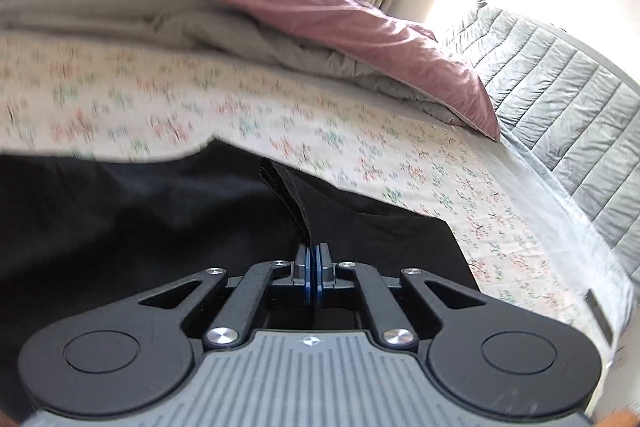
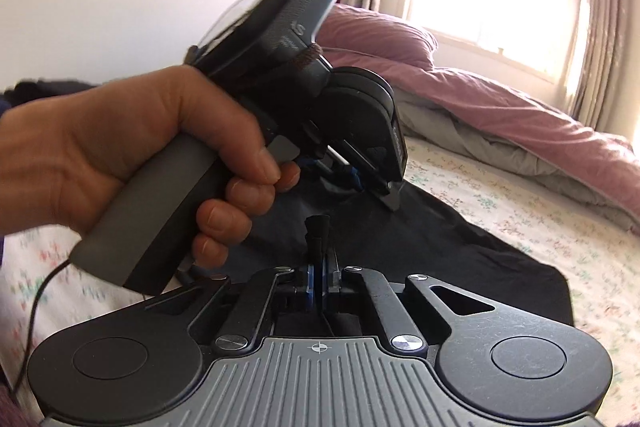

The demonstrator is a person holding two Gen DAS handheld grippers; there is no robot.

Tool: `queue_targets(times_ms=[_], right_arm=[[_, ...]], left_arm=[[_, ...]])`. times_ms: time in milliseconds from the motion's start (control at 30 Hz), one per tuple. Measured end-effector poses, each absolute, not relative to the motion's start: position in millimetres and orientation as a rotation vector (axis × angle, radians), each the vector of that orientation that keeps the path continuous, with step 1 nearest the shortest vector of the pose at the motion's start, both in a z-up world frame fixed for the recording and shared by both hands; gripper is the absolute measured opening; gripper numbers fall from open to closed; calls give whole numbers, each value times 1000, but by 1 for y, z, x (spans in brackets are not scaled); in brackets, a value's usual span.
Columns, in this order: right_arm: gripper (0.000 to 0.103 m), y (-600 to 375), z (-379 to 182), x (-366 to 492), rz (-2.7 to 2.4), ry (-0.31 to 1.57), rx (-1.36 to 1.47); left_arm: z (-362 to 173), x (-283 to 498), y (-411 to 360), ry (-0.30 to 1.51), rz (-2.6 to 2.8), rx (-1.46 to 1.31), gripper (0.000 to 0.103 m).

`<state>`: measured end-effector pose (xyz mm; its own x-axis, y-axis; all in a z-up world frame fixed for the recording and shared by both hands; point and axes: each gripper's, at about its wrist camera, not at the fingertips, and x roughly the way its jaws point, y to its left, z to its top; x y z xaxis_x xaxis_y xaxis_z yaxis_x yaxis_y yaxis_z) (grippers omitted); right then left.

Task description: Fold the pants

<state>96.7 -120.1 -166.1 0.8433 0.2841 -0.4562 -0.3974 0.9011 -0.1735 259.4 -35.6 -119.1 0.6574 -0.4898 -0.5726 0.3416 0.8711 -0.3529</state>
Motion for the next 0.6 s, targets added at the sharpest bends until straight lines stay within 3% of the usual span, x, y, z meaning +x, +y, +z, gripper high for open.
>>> queue_targets(times_ms=[600], right_arm=[[2,-9,-176,146,538,465,-53]], left_arm=[[-103,263,107,610,-272,-51,10]])
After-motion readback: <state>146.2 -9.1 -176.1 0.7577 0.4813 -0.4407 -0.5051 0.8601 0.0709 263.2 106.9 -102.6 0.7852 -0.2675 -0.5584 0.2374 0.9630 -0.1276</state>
